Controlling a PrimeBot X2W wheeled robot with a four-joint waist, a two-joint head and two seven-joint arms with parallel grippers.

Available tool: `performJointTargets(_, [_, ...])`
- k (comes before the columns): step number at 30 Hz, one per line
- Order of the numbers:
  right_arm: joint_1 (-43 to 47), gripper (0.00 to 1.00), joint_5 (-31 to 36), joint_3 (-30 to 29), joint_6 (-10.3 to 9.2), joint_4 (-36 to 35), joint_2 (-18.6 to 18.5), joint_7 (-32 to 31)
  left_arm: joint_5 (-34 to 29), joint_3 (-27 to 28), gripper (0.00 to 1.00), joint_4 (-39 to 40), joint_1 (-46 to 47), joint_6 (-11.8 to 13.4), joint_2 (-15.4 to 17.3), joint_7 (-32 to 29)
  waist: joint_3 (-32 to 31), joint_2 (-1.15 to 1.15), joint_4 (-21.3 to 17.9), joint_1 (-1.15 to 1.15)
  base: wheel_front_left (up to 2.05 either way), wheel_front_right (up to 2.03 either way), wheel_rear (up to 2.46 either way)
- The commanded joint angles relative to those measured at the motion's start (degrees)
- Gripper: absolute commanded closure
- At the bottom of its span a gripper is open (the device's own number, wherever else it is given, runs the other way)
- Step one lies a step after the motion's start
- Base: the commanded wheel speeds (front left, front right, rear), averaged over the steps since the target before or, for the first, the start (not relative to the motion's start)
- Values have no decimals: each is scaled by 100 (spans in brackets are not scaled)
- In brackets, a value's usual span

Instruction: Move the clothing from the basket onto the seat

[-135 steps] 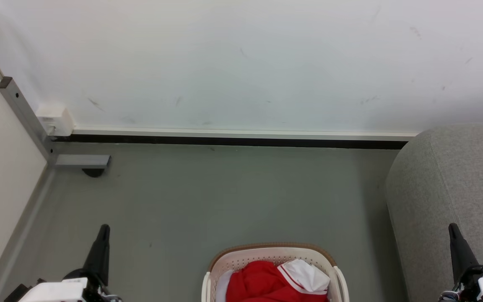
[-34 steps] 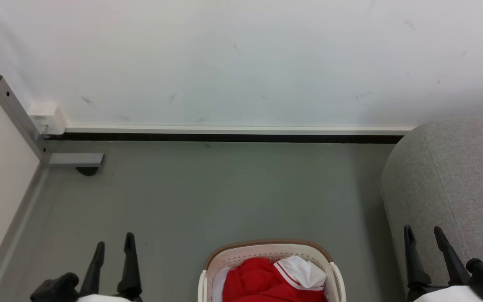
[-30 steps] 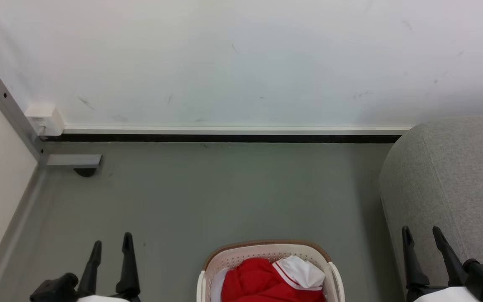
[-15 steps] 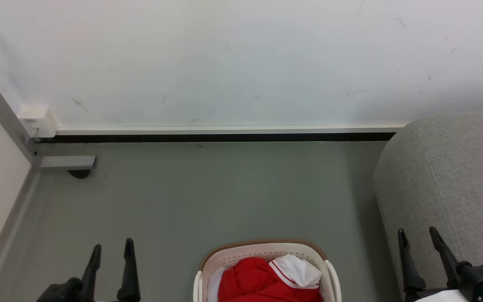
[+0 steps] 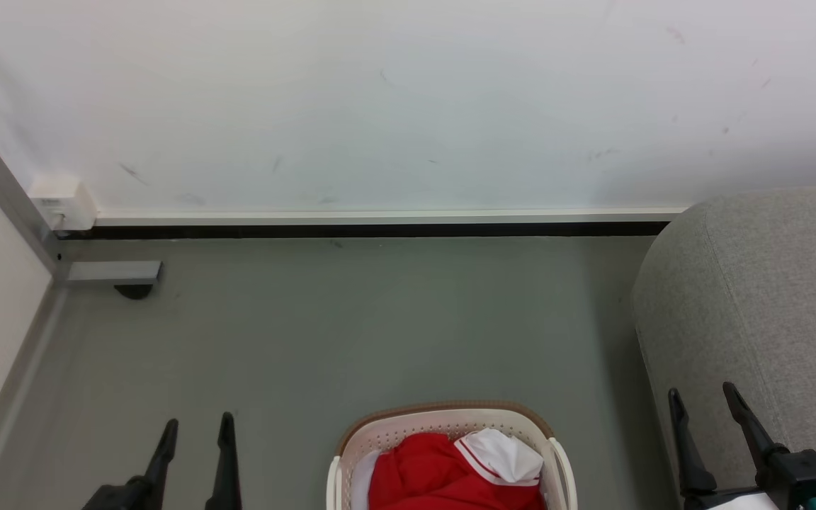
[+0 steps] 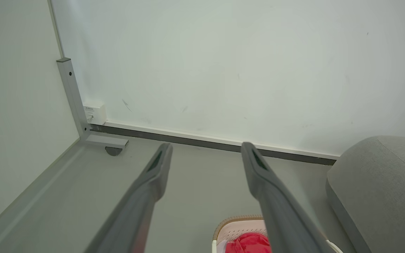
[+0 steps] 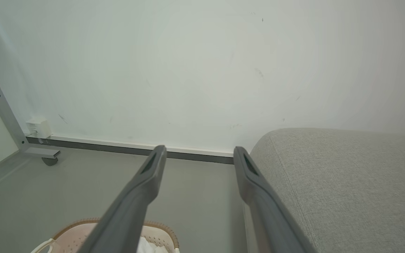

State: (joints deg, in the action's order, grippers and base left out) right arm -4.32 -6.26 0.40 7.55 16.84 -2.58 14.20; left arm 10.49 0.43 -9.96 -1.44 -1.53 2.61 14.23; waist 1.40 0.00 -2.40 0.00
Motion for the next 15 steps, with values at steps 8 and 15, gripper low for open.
performJointTargets(8, [-33, 0, 78, -54, -12, 93, -50, 105, -286, -65, 0, -156, -71, -89, 47, 95, 19, 0, 14, 0, 0, 0, 0])
performJointTargets(15, [-75, 0, 23, -81, -12, 118, -49, 105, -260, -43, 0, -215, -46, -116, 46, 94, 14, 0, -1, 0, 0, 0, 0])
